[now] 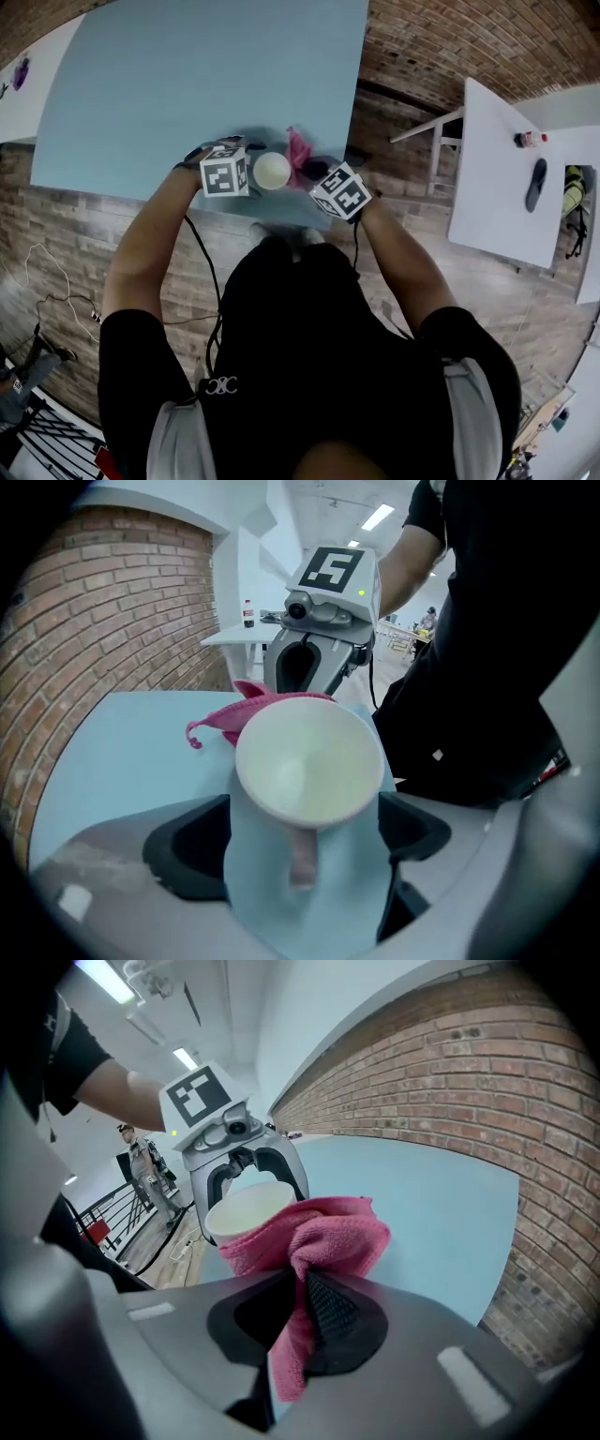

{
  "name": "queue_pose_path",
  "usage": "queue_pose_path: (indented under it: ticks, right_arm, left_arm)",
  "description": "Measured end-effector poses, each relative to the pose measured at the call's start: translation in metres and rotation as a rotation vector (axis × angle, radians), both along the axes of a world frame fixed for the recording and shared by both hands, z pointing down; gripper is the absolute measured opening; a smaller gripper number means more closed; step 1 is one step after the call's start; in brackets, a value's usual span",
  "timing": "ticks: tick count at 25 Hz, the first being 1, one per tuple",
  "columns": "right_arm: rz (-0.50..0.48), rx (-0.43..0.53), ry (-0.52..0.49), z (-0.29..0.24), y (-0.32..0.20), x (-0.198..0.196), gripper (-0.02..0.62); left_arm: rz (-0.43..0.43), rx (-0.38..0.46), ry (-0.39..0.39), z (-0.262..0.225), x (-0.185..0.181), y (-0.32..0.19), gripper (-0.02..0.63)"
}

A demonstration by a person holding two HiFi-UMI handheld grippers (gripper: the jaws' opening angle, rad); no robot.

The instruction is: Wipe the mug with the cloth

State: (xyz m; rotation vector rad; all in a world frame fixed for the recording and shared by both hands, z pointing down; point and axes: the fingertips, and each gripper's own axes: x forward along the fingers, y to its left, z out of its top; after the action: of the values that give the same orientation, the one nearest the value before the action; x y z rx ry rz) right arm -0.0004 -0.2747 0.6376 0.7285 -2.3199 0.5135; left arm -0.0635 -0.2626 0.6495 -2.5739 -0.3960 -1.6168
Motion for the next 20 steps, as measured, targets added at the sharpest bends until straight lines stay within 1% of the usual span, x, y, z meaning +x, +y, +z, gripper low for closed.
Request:
queue_pose_path:
  ticks: [1,2,3,4,8,11,13,17,20]
  right_arm:
    - [0.000,0.005,0.003,0.000,0.000,-0.001,0.037]
    - [0.000,0.008,0.006,0.000,0.001,-0.001,0.037]
    - [0.000,0.009,0.010,0.001,0.001,-0.001,0.037]
    - [-0.001,0.009,0.013,0.001,0.002,-0.001,0.037]
    - [-0.019,0.011,-0.004,-0.004,-0.002,0.002,0.037]
    - [-0.029,0.017,-0.027,-0.010,-0.015,0.000,0.037]
    - [-0.048,0.027,-0.021,-0.011,-0.025,-0.006,0.037]
    - [-0.095,0.018,0.004,-0.007,-0.027,-0.013,0.037]
    - [-0.105,0.019,0.005,-0.006,-0.019,-0.009,0.037]
  left_arm:
    - [0.013,-0.004,0.003,0.000,0.002,0.001,0.495]
    - [0.024,-0.006,0.010,0.000,0.004,0.002,0.470]
    - [0.032,-0.007,0.019,-0.001,0.006,0.003,0.418]
    - [0.038,-0.008,0.026,-0.001,0.008,0.004,0.394]
    - [0.031,-0.012,0.035,-0.001,0.012,0.008,0.393]
    - [0.032,-0.013,0.022,-0.001,0.012,0.014,0.393]
    - [0.025,-0.008,0.012,-0.001,0.011,0.016,0.391]
    - [-0.039,-0.019,0.006,0.000,0.008,0.016,0.393]
    - [-0.093,-0.026,0.010,0.000,0.008,0.017,0.393]
